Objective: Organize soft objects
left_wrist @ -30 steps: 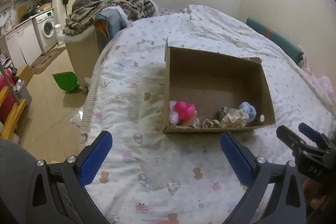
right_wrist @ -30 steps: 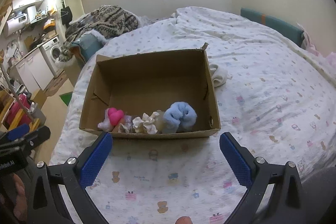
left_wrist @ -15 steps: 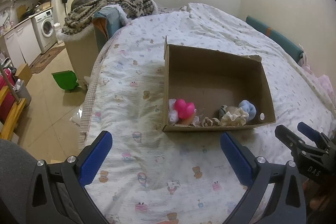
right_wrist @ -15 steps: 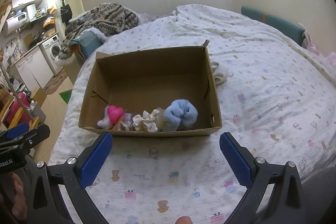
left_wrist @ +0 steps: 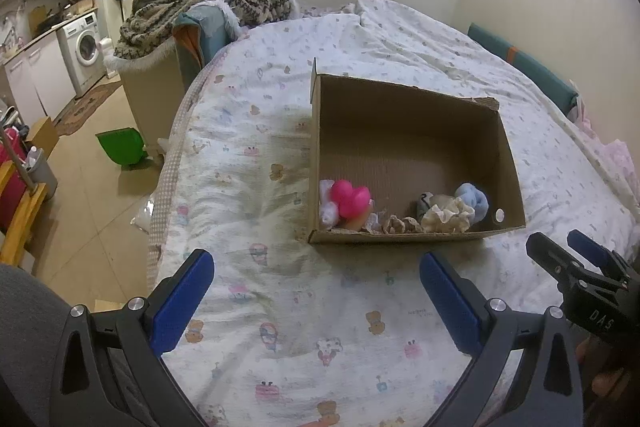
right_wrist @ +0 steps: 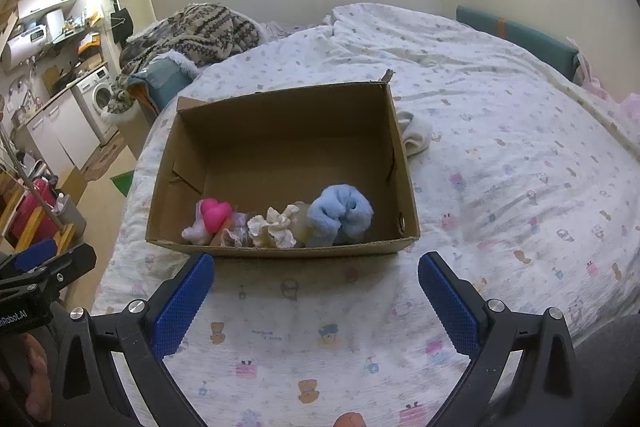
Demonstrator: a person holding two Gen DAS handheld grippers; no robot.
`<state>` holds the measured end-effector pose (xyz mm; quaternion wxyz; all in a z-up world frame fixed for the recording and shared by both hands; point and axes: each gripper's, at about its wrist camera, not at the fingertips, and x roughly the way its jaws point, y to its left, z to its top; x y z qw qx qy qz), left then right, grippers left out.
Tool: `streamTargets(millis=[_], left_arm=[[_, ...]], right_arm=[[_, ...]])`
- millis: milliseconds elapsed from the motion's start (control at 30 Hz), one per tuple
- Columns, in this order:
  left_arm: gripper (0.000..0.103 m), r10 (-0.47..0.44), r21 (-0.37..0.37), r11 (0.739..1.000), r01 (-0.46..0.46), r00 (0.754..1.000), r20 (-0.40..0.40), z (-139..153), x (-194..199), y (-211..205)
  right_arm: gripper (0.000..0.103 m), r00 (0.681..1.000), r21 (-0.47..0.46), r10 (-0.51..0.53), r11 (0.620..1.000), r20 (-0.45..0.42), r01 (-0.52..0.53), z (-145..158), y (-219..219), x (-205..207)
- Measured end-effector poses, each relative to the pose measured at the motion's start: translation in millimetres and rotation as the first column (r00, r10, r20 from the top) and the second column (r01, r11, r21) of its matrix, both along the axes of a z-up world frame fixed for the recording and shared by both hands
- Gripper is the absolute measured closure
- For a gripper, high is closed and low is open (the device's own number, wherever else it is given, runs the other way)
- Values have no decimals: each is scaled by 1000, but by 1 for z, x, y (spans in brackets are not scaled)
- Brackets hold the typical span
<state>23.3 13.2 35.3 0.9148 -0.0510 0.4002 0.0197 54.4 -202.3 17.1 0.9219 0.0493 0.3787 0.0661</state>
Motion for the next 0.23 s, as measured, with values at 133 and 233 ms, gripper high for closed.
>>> streamTargets(millis=[133, 233], left_arm=[[0, -5, 10, 1000, 5, 1000, -11, -4, 1, -3], [0, -18, 1, 1000, 18, 1000, -11, -4, 1, -3]], right_arm=[[0, 1000, 12, 3, 1000, -7, -3, -1, -1, -1], [0, 1000, 14, 3, 1000, -8, -3, -1, -1, -1]])
